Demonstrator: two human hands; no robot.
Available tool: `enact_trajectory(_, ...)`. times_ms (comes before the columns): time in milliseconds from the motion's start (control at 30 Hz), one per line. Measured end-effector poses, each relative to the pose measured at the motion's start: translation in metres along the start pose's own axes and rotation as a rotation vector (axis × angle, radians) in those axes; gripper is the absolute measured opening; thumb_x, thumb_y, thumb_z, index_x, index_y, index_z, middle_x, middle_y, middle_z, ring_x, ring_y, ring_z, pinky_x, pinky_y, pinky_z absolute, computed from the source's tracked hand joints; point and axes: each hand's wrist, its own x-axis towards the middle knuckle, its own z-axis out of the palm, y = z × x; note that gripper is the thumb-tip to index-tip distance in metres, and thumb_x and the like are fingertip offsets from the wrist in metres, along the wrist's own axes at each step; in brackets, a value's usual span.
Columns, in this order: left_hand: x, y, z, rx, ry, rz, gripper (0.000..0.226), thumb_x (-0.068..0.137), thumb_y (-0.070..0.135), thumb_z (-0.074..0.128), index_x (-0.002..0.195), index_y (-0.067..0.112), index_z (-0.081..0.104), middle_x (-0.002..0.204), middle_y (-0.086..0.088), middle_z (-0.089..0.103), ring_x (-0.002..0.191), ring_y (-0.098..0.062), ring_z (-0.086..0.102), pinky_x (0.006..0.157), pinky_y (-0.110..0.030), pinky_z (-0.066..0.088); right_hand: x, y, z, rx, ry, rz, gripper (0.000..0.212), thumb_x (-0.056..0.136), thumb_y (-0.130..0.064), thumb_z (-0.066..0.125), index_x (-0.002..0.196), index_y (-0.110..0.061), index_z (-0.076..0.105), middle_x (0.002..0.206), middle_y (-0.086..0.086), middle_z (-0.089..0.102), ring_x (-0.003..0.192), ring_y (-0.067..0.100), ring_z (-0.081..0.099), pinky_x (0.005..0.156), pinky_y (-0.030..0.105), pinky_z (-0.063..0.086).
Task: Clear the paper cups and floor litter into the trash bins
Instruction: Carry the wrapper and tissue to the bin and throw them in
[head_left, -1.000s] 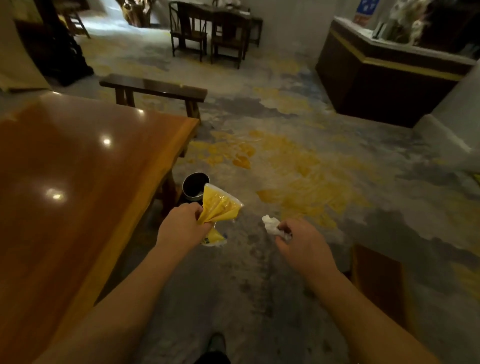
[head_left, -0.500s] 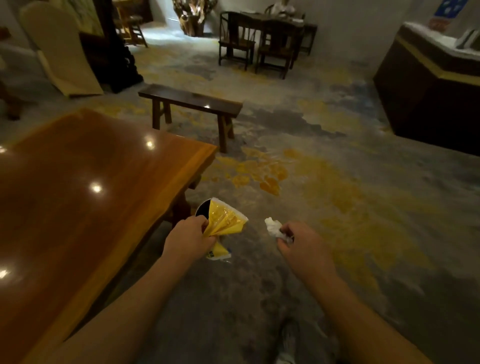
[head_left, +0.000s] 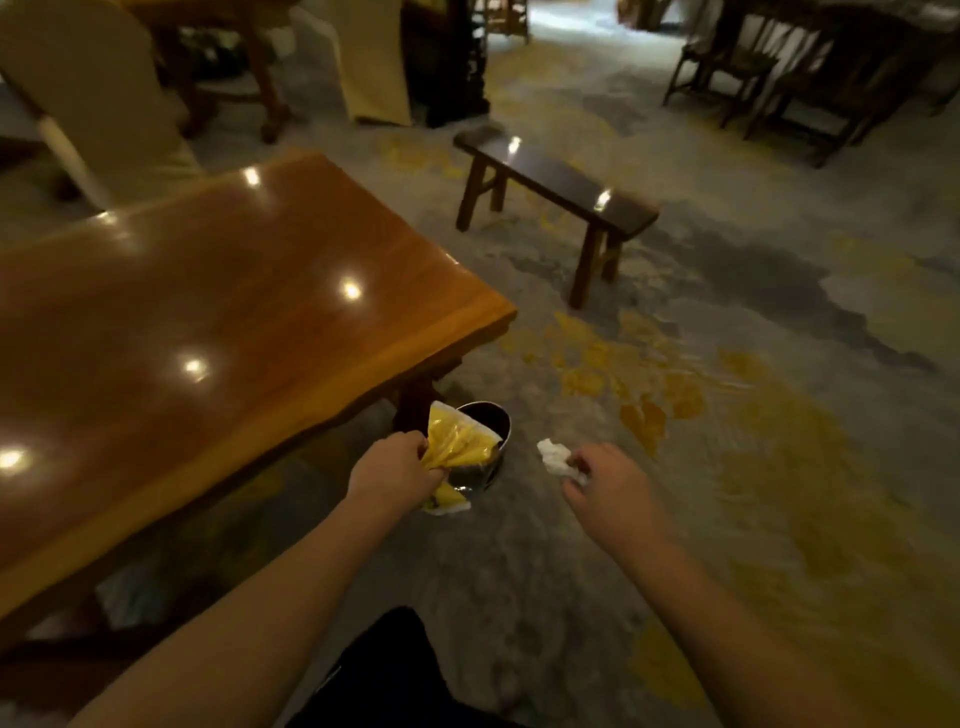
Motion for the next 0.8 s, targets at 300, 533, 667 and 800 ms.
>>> enact_trajectory(300,0.102,0.007,0.042,-0.071,-0.136,-0.172,0.022,0.082,0.046,0.066,0.091,0.027,0.061,0.079,0.009,0.060,0.073,-0.012,0.059,0.059,-0.031,0.048,0.122,0.036,0.044,-0.038,-0.224,-0.015,0.010,0.085,-0.020,0.066,0.091,-0.012,0.063,0.091,0.008,0.059,0.083,0.028,0.057,0.068,0.039,0.046)
enact_trajectory(533,0.206,-0.007,0.094,-0.165,-0.316,-0.313,0.033,0.083,0.046,0.070,0.102,0.019,0.066,0.097,-0.003,0.069,0.091,-0.022,0.066,0.072,-0.037,0.053,0.215,0.068,0.105,-0.134,-0.393,0.068,0.015,0.088,-0.023,0.061,0.094,-0.011,0.066,0.095,0.008,0.063,0.085,0.027,0.060,0.069,0.039,0.049)
enact_trajectory(667,0.259,-0.025,0.135,-0.199,-0.383,-0.435,0.041,0.085,0.044,0.069,0.108,0.010,0.067,0.108,-0.012,0.069,0.101,-0.029,0.065,0.076,-0.036,0.051,0.268,0.093,0.153,-0.126,-0.473,0.122,0.024,0.090,-0.026,0.060,0.107,-0.012,0.067,0.104,0.010,0.066,0.093,0.027,0.062,0.074,0.037,0.051)
enact_trajectory(800,0.306,-0.046,0.187,-0.215,-0.398,-0.563,0.052,0.086,0.046,0.070,0.122,0.009,0.064,0.124,-0.015,0.065,0.114,-0.035,0.061,0.086,-0.040,0.052,0.314,0.121,0.217,-0.059,-0.547,0.198,0.029,0.094,-0.030,0.059,0.112,-0.011,0.069,0.105,0.015,0.071,0.095,0.033,0.065,0.072,0.033,0.047)
